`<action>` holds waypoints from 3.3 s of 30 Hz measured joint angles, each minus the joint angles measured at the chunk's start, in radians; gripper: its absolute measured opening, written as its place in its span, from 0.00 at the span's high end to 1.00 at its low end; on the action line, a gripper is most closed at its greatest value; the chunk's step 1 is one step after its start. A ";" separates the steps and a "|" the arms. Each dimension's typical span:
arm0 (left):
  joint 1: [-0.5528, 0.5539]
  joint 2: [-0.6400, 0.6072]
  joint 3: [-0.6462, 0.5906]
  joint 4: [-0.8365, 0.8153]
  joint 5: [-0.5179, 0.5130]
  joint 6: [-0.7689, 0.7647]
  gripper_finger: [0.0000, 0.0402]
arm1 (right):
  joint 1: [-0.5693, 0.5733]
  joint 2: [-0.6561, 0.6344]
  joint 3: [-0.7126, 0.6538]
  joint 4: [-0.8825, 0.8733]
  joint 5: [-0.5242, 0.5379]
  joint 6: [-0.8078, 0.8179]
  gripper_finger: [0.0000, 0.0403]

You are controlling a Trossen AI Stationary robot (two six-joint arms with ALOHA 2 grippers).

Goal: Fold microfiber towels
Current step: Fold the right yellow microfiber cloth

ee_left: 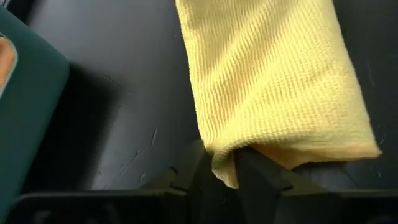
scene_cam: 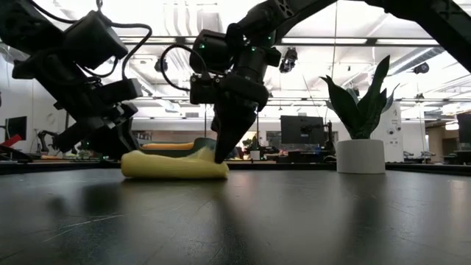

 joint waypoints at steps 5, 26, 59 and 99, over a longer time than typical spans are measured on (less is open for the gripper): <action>0.000 -0.014 0.001 -0.036 0.002 0.000 0.65 | -0.024 -0.014 -0.001 -0.017 0.001 0.020 0.75; -0.115 -0.234 -0.016 -0.189 0.258 -0.278 0.66 | -0.093 -0.057 -0.088 0.283 0.087 0.218 0.67; -0.122 0.160 -0.021 0.252 0.230 -0.236 1.00 | -0.093 -0.117 -0.208 0.374 0.087 0.235 0.98; -0.111 0.033 -0.024 0.118 0.289 -0.281 0.56 | -0.042 -0.177 -0.388 0.557 0.274 0.218 0.89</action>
